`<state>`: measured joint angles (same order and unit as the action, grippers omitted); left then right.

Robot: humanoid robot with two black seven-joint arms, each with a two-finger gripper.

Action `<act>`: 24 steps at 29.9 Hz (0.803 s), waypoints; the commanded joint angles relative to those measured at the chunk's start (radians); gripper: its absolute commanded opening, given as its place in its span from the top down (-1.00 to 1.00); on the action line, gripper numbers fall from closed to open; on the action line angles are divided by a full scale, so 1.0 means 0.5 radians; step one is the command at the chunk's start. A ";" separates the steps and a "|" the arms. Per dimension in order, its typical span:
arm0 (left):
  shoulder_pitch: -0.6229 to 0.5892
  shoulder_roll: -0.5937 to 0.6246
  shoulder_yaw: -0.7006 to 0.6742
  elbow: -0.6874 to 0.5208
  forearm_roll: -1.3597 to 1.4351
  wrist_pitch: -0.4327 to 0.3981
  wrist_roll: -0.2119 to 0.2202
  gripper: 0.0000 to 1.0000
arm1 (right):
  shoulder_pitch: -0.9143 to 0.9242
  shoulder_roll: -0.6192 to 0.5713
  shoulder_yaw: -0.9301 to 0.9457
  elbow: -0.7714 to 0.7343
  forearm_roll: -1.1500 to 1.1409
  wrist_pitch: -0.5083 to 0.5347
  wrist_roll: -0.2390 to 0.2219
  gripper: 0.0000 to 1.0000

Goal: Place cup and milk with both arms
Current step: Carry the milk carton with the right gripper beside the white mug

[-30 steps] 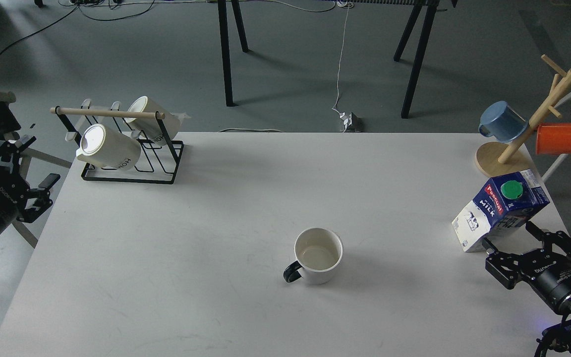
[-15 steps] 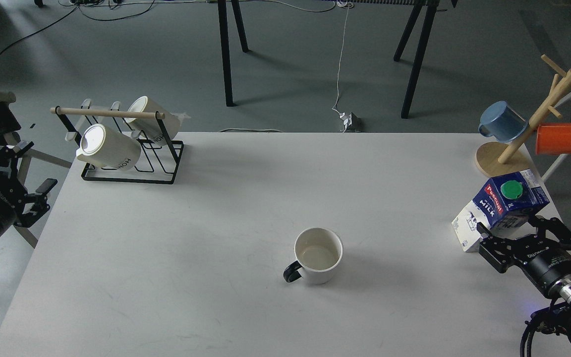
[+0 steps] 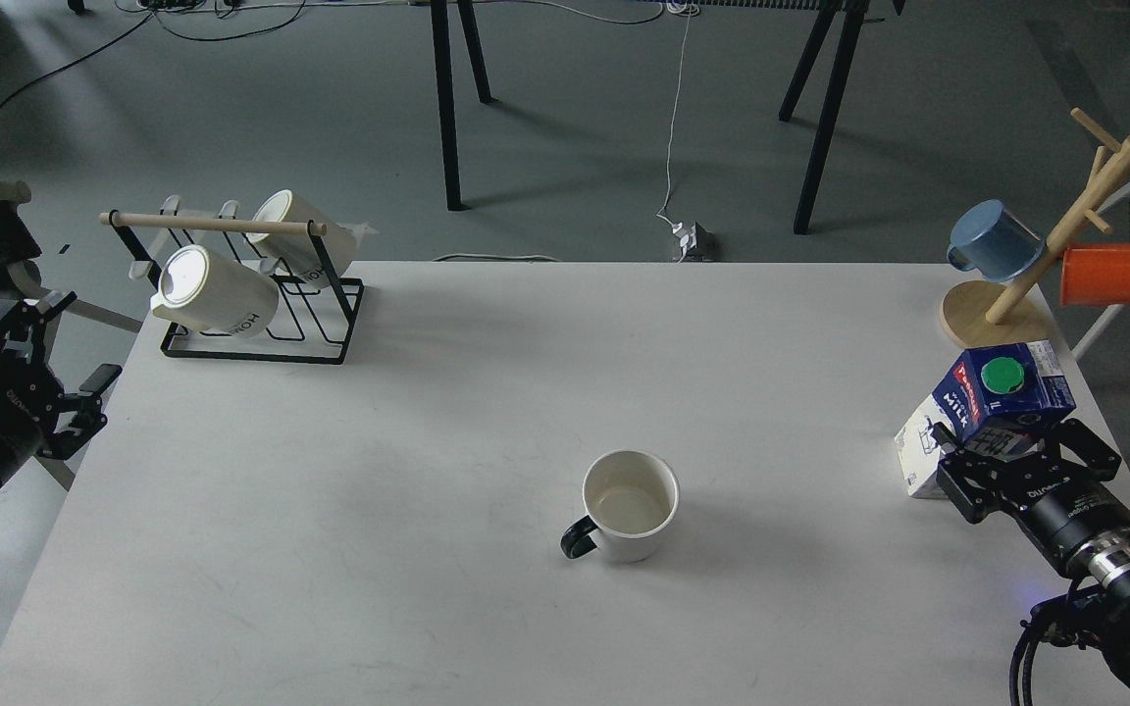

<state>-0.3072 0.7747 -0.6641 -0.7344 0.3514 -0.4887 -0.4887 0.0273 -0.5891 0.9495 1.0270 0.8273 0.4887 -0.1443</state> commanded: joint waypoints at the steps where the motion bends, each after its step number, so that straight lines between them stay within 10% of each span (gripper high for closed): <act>1: 0.001 0.000 0.000 0.002 0.000 0.000 0.000 -1.00 | -0.005 0.000 -0.009 0.008 -0.001 0.000 -0.006 0.01; 24: 0.007 0.006 0.030 -0.001 0.003 0.000 0.000 -1.00 | -0.186 0.074 -0.021 0.637 -0.188 0.000 -0.021 0.03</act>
<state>-0.2973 0.7782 -0.6508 -0.7342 0.3529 -0.4887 -0.4887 -0.0506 -0.5628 0.9432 1.3314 0.7787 0.4887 -0.1549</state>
